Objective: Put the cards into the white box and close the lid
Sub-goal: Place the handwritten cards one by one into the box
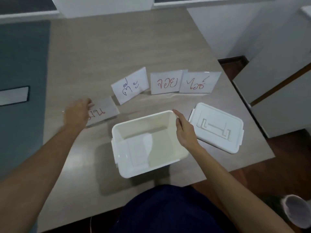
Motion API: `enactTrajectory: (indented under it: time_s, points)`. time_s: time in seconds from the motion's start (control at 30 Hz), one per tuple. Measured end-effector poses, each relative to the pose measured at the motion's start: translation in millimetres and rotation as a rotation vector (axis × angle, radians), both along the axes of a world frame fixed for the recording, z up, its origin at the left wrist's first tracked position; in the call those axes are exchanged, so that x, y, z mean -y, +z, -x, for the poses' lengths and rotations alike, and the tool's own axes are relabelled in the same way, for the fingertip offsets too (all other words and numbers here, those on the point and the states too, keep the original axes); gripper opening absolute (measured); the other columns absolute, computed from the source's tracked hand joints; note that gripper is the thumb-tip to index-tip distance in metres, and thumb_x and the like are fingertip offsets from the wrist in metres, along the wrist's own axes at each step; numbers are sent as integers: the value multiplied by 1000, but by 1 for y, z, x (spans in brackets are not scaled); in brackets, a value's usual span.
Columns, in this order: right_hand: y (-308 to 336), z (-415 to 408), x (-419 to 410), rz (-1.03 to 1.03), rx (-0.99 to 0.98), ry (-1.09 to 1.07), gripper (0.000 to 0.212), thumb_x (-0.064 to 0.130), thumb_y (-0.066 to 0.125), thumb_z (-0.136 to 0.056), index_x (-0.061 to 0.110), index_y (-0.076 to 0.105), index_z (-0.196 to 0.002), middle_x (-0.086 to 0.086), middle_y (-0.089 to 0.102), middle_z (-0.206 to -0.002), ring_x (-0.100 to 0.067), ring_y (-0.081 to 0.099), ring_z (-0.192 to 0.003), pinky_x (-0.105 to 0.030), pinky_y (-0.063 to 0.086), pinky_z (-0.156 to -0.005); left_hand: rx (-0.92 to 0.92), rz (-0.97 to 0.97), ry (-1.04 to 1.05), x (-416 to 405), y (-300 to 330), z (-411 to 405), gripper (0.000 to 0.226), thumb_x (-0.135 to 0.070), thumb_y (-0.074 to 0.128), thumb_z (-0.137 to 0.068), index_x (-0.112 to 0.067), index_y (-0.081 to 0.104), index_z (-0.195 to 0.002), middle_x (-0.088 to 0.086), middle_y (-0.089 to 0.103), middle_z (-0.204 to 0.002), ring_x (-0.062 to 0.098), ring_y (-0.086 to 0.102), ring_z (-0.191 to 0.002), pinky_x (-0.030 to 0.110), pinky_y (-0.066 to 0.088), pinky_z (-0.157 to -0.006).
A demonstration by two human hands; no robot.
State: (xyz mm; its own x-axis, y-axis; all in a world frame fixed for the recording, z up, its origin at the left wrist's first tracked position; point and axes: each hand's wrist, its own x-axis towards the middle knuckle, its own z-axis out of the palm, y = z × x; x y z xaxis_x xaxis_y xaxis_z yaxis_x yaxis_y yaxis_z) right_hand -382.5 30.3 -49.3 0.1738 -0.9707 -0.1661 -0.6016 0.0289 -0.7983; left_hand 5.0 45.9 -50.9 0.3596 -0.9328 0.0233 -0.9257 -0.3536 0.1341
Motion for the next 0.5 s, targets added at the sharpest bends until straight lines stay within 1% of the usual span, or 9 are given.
enactTrajectory:
  time_s: [0.03,0.07,0.1,0.13,0.17,0.23,0.3,0.43,0.5]
  points:
    - [-2,0,2,5,9,1,41,19,31,-106,27,43,-143,1,63,-107,-8,57,-86,-18,43,-79,3,40,-8,-3,3,2,13,-3,61,-87,-4,63,-100,27,62,-92,45,62,-87,50,49,-68]
    - [-4,-1,6,9,23,3,40,20,30,-106,27,42,-143,-3,63,-120,-16,59,-98,-25,45,-88,10,81,-15,-5,9,4,16,-1,62,-85,-3,63,-101,27,61,-93,45,61,-87,51,49,-67]
    - [-6,-2,8,13,35,5,40,21,30,-106,27,42,-144,-5,62,-127,-21,59,-108,-30,45,-94,20,124,-15,-6,18,7,17,0,60,-85,-3,63,-101,27,61,-94,45,61,-87,51,49,-67]
    - [-7,-4,11,19,38,6,40,20,30,-105,26,42,-144,-6,61,-129,-23,58,-111,-31,44,-95,32,172,-16,-6,27,11,15,-2,57,-88,-3,62,-102,26,61,-94,45,60,-85,51,48,-65]
    - [-8,-5,13,25,37,4,40,19,30,-105,26,43,-143,-6,61,-129,-23,58,-112,-29,43,-93,46,223,-22,-6,37,16,14,-8,52,-92,-3,61,-100,25,60,-93,44,59,-83,50,47,-64]
    - [-8,-7,16,31,46,3,40,18,31,-105,25,43,-143,-4,61,-130,-23,58,-113,-26,40,-90,61,324,-39,-8,58,29,24,-19,42,-97,-4,59,-95,22,59,-87,40,57,-79,49,44,-62]
    - [-10,-8,19,29,66,5,40,19,31,-105,24,44,-142,-2,59,-134,-22,56,-118,-26,39,-94,56,391,-74,-10,77,49,30,-24,37,-98,-5,59,-93,20,60,-84,38,55,-77,47,43,-62]
    - [-9,-9,25,-28,135,-5,41,19,31,-105,25,43,-143,0,55,-140,-18,50,-126,-23,34,-100,48,432,-138,-18,103,103,28,-24,40,-98,-7,61,-90,16,60,-82,34,54,-73,39,37,-58]
    - [-8,-7,27,-81,198,-10,40,21,32,-105,28,44,-142,3,53,-141,-13,49,-123,-23,33,-99,41,432,-186,-22,106,134,23,-23,46,-96,-9,62,-88,13,60,-79,33,54,-71,36,37,-58]
